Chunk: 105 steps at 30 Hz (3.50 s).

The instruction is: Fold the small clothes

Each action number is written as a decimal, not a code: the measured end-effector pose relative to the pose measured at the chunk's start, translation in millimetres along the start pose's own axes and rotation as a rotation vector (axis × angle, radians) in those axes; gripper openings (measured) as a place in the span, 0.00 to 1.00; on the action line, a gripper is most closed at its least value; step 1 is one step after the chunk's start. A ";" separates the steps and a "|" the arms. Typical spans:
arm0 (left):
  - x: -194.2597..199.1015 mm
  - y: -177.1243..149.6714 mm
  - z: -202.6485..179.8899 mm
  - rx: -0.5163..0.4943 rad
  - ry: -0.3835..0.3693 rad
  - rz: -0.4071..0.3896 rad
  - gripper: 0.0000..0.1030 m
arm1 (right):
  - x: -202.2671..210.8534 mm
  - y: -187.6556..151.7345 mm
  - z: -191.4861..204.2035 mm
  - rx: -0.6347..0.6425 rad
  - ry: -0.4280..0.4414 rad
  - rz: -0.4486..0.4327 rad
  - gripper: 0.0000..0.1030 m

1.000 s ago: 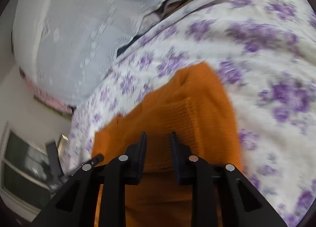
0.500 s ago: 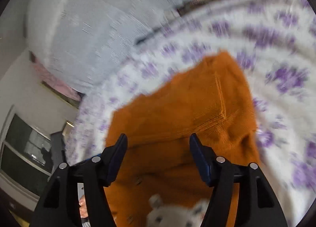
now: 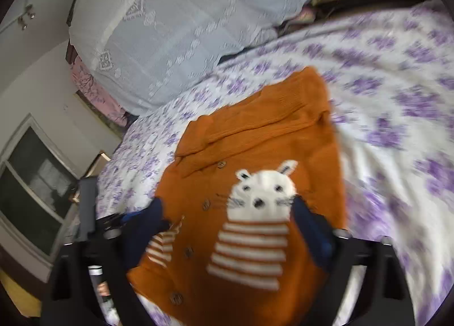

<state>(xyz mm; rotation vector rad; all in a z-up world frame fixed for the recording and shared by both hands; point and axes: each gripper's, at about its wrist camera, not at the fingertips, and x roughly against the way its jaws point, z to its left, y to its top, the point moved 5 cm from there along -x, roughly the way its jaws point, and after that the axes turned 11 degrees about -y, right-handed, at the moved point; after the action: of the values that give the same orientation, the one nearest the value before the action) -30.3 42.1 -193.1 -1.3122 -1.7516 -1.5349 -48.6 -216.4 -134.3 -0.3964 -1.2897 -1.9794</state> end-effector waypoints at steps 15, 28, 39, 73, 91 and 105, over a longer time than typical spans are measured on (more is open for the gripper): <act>27.2 -37.4 -3.3 0.132 -0.471 -0.019 0.95 | -0.8 -29.8 -38.2 -0.094 -0.008 0.061 0.97; 7.4 -53.8 -15.2 0.198 -0.639 0.088 0.11 | 12.6 -34.5 -50.1 -0.133 0.020 0.094 0.97; -0.1 -50.1 -9.0 0.283 -0.698 0.104 0.14 | 22.0 -52.7 -39.4 -0.044 0.017 0.169 0.90; 60.6 59.2 -15.4 0.038 -0.483 -0.128 0.08 | 0.6 40.8 -12.1 -0.013 0.130 0.051 0.09; -0.5 167.0 31.5 0.170 -0.444 -0.146 0.08 | -109.7 146.9 -39.4 -0.148 0.076 0.030 0.09; 17.1 176.4 70.2 0.281 -0.458 -0.337 0.90 | -107.9 154.8 -75.4 -0.294 0.160 -0.029 0.58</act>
<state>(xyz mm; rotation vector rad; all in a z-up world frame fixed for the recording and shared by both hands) 132.1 99.6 -111.2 -1.3447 -2.4783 -1.1370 145.9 -275.0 -131.1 -0.3520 -0.9131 -2.1836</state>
